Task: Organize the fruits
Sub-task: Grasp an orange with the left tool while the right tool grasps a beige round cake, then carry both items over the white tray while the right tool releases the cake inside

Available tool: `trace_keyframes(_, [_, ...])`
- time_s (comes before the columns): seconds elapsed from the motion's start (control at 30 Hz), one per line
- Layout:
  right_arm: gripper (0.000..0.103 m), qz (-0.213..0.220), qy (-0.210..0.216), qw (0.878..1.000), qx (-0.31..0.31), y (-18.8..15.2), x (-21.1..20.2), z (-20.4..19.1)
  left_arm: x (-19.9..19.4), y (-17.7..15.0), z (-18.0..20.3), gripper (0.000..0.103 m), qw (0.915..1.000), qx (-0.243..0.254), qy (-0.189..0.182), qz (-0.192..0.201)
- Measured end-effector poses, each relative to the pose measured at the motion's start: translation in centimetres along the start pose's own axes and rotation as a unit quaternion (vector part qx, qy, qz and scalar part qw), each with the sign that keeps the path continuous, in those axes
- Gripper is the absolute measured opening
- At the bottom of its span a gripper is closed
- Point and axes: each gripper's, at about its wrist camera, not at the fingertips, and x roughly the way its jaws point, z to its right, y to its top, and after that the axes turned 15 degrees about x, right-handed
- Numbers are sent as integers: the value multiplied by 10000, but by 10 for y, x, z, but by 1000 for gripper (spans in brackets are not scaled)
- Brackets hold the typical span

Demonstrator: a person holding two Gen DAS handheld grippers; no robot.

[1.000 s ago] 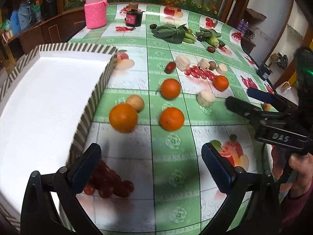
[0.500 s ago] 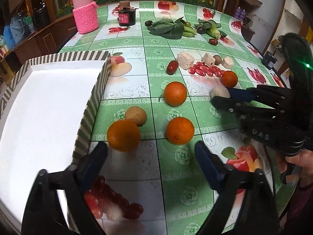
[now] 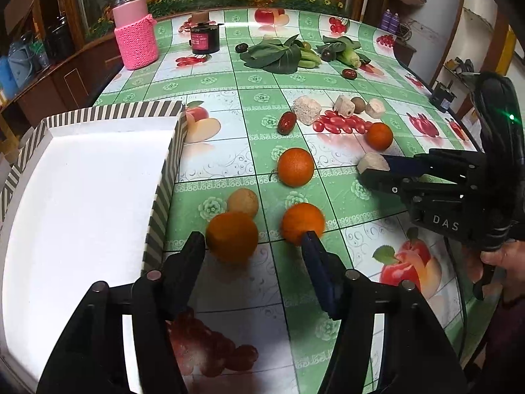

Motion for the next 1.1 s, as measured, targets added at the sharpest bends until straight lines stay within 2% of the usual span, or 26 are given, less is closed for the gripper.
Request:
trace_keyframes(0.33, [29,3,-45,10000,-66,-1,0,-3,8,0,-12,60,9998,-131,-84,-118])
trace_keyframes(0.4, [29,9,-63,9999,-95,-1,1,-4,10,2,-10,58,9999,-85,15,-137])
trace_keyframes(0.47, [29,21,-86,9999,-133,-1,1,-5,13,3,-10,35,9998,-77,26,-168])
trace_keyframes(0.5, [29,25,-94,9998,-149,-1,1,-5,15,2,-12,31,9997,-120,3,-200])
trace_keyframes(0.77, [29,18,14,9999,-107,-5,-4,-8,4,-1,-11,30,9997,-260,-20,-46])
trace_keyframes(0.93, [29,32,289,9996,4,-4,-16,-12,-16,2,-13,31,9993,-357,-24,68])
trace_keyframes(1.1, [29,38,677,9977,-54,6,-30,-33,-38,1,-32,31,9987,-457,156,167])
